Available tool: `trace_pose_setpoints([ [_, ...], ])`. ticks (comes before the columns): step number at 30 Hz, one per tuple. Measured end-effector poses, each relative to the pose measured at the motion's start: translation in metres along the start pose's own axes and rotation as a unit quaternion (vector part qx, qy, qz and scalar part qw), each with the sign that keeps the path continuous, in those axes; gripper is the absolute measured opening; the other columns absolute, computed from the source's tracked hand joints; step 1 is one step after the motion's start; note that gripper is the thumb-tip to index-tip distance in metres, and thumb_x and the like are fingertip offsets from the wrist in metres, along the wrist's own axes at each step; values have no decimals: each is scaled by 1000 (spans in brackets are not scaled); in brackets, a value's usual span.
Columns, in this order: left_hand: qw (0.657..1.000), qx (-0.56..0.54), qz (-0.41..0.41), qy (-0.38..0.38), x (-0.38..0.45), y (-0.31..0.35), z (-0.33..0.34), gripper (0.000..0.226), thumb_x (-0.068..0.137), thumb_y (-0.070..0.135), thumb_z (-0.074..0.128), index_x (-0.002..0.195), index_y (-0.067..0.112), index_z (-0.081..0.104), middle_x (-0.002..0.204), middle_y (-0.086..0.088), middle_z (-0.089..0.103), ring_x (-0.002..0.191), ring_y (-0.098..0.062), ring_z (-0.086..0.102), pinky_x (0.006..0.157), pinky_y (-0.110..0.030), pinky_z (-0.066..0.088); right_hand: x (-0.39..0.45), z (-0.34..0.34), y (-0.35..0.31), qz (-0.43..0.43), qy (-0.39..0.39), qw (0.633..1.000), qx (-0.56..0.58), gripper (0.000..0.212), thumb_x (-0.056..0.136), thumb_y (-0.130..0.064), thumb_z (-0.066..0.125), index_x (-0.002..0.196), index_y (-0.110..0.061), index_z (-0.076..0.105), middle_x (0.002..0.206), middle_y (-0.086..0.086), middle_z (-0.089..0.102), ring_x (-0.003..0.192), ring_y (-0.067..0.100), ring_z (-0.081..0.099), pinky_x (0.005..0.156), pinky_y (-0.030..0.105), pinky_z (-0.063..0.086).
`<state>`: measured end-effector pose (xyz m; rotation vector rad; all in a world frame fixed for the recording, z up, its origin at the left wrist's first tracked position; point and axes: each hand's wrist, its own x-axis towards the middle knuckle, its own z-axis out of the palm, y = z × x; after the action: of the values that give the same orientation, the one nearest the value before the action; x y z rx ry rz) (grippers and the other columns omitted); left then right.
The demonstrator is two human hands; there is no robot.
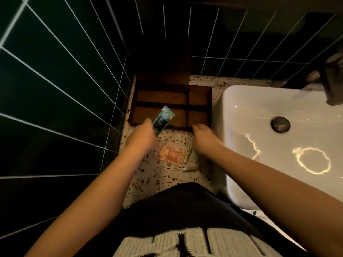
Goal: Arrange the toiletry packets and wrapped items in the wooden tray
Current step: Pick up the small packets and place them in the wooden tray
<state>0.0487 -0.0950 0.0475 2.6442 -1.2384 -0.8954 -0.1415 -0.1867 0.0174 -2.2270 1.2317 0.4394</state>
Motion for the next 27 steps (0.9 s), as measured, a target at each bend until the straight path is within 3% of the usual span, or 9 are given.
trace_pose_setpoints([
  [2, 999, 33, 31, 8, 10, 14, -13, 27, 92, 11, 60, 115, 20, 51, 96, -4, 62, 83, -26, 57, 70, -43, 49, 0, 2, 1, -4, 0, 1000, 9, 66, 94, -9, 47, 156, -6, 25, 160, 17, 28, 150, 33, 20, 123, 41, 19],
  [4, 996, 62, 58, 21, 25, 27, -19, 31, 92, 10, 59, 118, 26, 57, 106, -4, 67, 95, -30, 62, 85, -47, 50, 1, 1, 2, -4, -4, 1000, 18, 66, 95, -11, 47, 157, -6, 23, 162, 16, 25, 151, 33, 17, 123, 41, 17],
  [8, 981, 170, 80, 52, 64, 44, -10, 46, 96, 10, 55, 136, 32, 54, 131, -5, 61, 126, -33, 47, 104, -54, 32, 1, 2, 2, -3, -11, 1000, 22, 67, 96, -15, 48, 157, -7, 20, 163, 16, 22, 152, 32, 15, 123, 40, 17],
  [15, 978, 193, 79, -1, 99, 39, 18, 57, 91, 7, 60, 141, 32, 49, 134, -8, 57, 131, -36, 39, 109, -56, 27, 2, 2, 4, -6, -21, 1000, 14, 71, 97, -20, 50, 158, -6, 17, 164, 17, 19, 152, 32, 13, 124, 40, 16],
  [20, 976, 149, 120, 104, 89, 20, 34, 55, 86, 8, 64, 137, 24, 50, 135, -12, 51, 126, -37, 40, 104, -52, 31, 3, 3, 4, -5, -26, 999, 19, 73, 97, -24, 51, 158, -7, 15, 165, 16, 16, 153, 32, 10, 124, 43, 16],
  [23, 972, 113, 105, 175, 70, 15, 42, 37, 92, 25, 60, 130, 24, 55, 131, -11, 50, 119, -37, 45, 98, -50, 35, 5, 4, 4, -4, -23, 1000, 16, 73, 96, -25, 51, 158, -6, 16, 164, 17, 17, 153, 32, 11, 124, 43, 16],
  [27, 985, 144, 61, 76, 54, 14, 49, 45, 101, 52, 35, 133, 29, 58, 141, -10, 49, 124, -36, 48, 100, -52, 34, 5, 7, 4, -6, -16, 1000, 8, 74, 95, -26, 52, 157, -5, 17, 163, 17, 20, 152, 33, 13, 124, 43, 18],
])
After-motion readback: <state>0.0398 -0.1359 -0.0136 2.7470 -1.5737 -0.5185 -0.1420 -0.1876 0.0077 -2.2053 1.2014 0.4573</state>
